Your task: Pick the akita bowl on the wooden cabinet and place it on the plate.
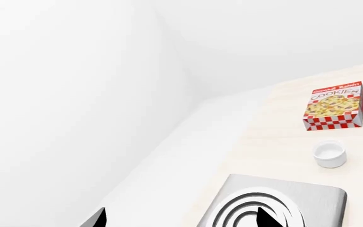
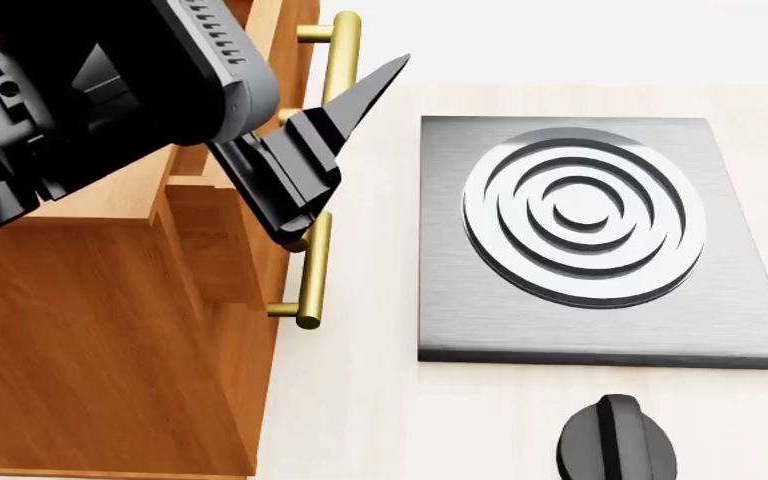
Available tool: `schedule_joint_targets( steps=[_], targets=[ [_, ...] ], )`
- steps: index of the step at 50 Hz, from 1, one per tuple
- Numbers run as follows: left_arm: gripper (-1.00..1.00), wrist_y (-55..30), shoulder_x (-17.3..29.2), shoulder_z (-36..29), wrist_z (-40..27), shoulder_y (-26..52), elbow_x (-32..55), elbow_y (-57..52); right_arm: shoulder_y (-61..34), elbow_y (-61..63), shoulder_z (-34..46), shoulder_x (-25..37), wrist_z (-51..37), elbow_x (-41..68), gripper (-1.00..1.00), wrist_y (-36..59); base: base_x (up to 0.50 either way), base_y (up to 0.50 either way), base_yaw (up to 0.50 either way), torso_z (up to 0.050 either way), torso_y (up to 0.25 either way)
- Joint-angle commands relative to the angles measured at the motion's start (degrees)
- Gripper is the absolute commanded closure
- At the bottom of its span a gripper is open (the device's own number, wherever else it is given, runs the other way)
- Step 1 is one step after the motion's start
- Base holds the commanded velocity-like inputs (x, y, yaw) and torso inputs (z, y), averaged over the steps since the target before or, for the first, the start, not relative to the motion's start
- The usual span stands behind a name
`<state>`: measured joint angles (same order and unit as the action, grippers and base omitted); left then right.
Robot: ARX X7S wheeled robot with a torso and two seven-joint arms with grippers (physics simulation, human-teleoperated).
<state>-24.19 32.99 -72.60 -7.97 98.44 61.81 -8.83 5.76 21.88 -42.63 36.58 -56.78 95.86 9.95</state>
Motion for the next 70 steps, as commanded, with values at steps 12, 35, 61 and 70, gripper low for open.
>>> schedule_joint_targets(
  steps=[12, 35, 61, 70],
  targets=[
    [-1.00, 0.37, -1.01, -0.19, 0.66, -0.63, -0.75, 1.02, 0.52, -4.66, 0.88, -1.66, 3.08, -2.69, 1.00, -0.20, 0.00, 0.00, 0.00, 0.000, 0.000],
    [-1.00, 0.29, -0.82, 0.01, 0.45, -1.05, -0.82, 0.74, 1.28, -7.15, 0.76, -2.59, 4.63, -3.84, 1.00, -0.40, 0.00, 0.00, 0.00, 0.000, 0.000],
    [-1.00, 0.63, -0.89, 0.10, 0.76, -1.73, -1.33, 1.18, 0.03, -13.68, 3.03, -3.30, 6.98, -6.05, 1.00, -0.53, 0.00, 0.00, 0.00, 0.000, 0.000],
    [-1.00, 1.01, -1.12, 0.07, 1.00, -2.22, -1.67, 1.67, -1.53, -16.84, 4.58, -3.63, 7.41, -7.23, 1.00, -0.77, 0.00, 0.00, 0.00, 0.000, 0.000]
  ],
)
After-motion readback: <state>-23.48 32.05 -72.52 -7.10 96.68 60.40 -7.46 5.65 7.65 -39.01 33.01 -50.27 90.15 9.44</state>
